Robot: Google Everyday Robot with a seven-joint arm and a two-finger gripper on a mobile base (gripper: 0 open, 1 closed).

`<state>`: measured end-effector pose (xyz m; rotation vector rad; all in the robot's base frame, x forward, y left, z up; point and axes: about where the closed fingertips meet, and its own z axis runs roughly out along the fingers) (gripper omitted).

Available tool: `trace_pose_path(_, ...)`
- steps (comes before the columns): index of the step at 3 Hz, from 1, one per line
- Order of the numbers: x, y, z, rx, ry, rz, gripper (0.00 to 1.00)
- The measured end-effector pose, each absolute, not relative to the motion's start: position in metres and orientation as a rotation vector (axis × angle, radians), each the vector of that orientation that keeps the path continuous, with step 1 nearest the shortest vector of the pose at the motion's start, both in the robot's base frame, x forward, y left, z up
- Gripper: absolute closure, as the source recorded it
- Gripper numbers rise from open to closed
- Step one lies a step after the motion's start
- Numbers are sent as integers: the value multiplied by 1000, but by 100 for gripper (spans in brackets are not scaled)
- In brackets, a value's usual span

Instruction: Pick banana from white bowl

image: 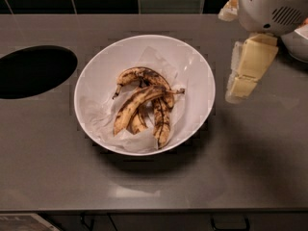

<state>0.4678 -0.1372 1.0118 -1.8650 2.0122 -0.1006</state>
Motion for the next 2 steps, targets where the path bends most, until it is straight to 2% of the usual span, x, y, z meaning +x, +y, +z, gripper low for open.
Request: trace_pose_path(2,476,-79,1004,-1976,1870,-32,0)
